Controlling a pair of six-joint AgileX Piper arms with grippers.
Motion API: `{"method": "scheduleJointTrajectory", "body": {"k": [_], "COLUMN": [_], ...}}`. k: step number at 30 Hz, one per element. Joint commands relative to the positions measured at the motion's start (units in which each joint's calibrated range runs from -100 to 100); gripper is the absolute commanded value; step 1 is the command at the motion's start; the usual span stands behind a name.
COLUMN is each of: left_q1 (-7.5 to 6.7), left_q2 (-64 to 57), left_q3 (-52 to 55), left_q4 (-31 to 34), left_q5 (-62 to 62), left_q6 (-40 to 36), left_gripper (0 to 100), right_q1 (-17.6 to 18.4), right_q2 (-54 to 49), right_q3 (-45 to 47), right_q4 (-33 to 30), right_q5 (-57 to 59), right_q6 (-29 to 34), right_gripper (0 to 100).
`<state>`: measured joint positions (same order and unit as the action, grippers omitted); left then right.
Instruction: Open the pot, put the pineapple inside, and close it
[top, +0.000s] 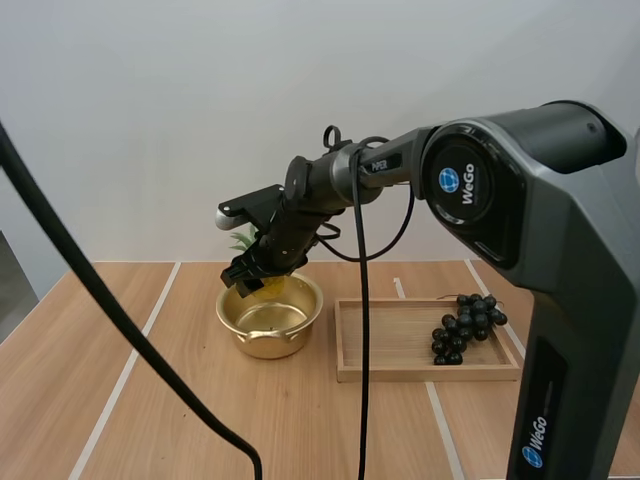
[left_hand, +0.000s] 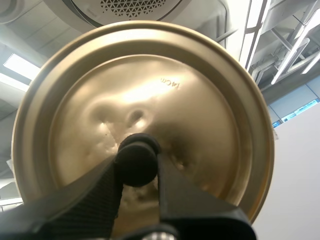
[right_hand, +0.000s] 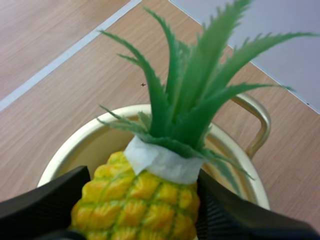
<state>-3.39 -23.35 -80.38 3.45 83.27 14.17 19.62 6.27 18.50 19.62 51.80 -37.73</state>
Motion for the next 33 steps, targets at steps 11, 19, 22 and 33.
{"method": "scheduleJointTrajectory", "body": {"k": [11, 19, 22, 33], "left_q1": [-0.14, -0.14, -0.14, -0.14], "left_q2": [-0.16, -0.27, -0.27, -0.27], "left_q3": [-0.12, -0.12, -0.12, -0.12], "left_q4": [1.17, 1.15, 1.15, 1.04], "left_q5": [-0.47, -0.47, -0.47, -0.47], "left_q6": [0.1, 0.1, 0.1, 0.1], "left_gripper": [0, 0, 0, 0], "right_q1": [0.03, 0.03, 0.03, 0.03], "right_q2": [-0.45, -0.45, -0.45, 0.0], "right_q3": [-0.27, -0.27, -0.27, -0.27], "right_q4": [0.22, -0.26, -0.87, -2.53], "right_q5": [-0.58, 3.86, 5.07, 4.96], "right_q6": [0.06, -0.01, -0.01, -0.01], "right_gripper": [0, 0, 0, 14]}}
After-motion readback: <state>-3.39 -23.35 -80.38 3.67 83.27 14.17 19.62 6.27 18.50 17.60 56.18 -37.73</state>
